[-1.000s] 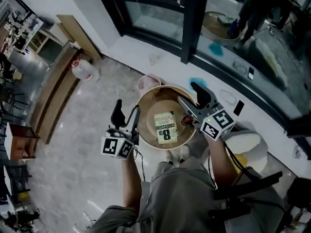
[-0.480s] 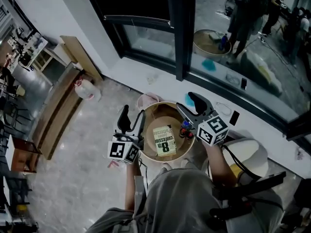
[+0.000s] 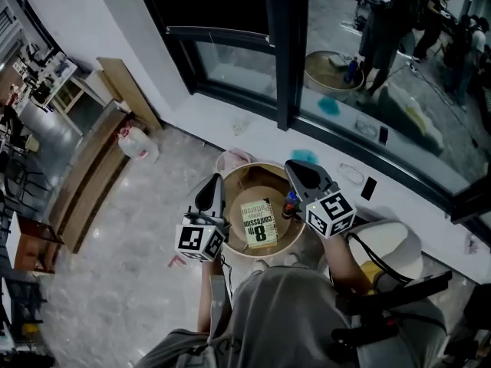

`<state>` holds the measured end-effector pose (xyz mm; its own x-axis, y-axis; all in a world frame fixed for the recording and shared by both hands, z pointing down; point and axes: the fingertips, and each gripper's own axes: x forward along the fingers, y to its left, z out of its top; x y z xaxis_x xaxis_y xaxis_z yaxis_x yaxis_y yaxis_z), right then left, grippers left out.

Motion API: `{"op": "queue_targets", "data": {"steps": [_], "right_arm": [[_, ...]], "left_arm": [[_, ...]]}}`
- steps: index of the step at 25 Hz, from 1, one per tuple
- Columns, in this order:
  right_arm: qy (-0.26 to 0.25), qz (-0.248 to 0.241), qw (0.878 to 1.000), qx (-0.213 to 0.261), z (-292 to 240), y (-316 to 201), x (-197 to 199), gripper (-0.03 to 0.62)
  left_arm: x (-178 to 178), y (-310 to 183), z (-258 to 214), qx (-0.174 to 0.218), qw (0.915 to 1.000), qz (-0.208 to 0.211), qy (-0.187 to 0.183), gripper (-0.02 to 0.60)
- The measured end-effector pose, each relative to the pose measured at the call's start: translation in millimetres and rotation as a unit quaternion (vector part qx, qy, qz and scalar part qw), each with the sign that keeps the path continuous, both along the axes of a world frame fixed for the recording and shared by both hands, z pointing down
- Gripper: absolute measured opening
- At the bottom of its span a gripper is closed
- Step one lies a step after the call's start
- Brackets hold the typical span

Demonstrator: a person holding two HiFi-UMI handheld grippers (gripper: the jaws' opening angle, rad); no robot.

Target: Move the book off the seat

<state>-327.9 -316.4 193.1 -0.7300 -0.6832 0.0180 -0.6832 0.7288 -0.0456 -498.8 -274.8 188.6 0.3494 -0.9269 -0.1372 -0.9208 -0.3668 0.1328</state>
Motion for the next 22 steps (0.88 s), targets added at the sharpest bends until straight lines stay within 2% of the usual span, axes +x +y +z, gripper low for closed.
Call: {"op": "queue_targets", "data": {"steps": [4, 9, 16, 22], "right_arm": [[0.001, -0.003, 1.000, -0.007, -1, 0, -5, 0.015], [0.009, -0.005, 1.000, -0.015, 2, -2, -9, 0.017], [0.014, -0.005, 1.000, -0.020, 6, -7, -11, 0.015], [0.014, -0.008, 1.000, -0.019, 2, -10, -17, 0.015]], "left_arm": [[3, 0, -8, 0.011, 0.9998, 0.015, 0.009, 0.011], [3, -8, -6, 0.001, 0.9994, 0.028, 0.022, 0.012], [10, -14, -8, 0.007, 0.9985, 0.047, 0.027, 0.011], [0, -12, -13, 0.019, 0.9976, 0.048, 0.046, 0.011]]}}
